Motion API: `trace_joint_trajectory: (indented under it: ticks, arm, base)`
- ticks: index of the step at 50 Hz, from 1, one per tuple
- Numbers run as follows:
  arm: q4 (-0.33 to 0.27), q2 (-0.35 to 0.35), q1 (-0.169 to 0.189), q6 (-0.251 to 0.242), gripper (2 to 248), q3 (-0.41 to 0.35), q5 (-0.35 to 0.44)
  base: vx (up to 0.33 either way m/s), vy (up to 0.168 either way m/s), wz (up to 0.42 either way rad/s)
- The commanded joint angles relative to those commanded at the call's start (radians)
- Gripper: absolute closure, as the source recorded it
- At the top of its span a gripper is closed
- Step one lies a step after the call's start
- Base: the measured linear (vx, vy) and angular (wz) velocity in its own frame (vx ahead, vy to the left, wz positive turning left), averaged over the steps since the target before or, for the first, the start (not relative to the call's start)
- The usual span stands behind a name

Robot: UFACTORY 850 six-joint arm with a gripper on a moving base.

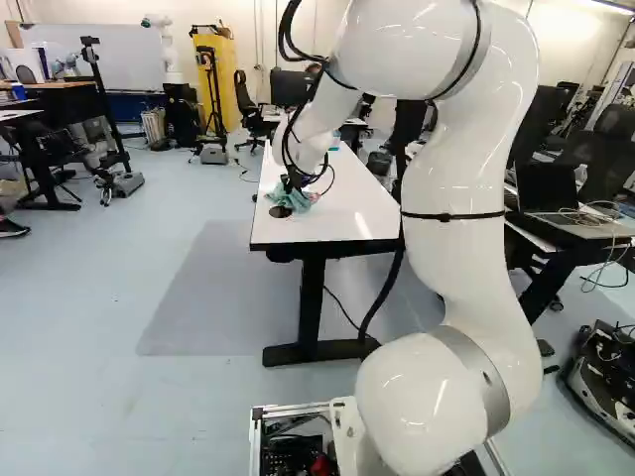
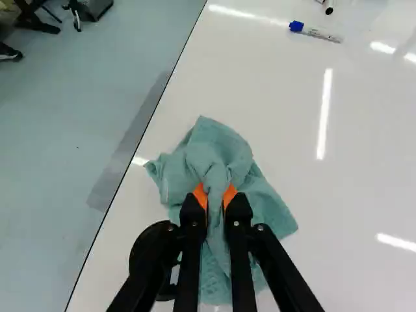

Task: Clean the table with the green towel

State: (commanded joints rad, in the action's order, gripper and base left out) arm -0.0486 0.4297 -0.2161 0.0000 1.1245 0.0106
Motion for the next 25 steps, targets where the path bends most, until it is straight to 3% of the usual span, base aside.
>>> trace_joint_trajectory:
  ticks: [25]
  arm:
    - [0.0,-0.069,0.047,0.0,204,-0.088,0.0]
  base:
    - [0.0,0.0,0.0]
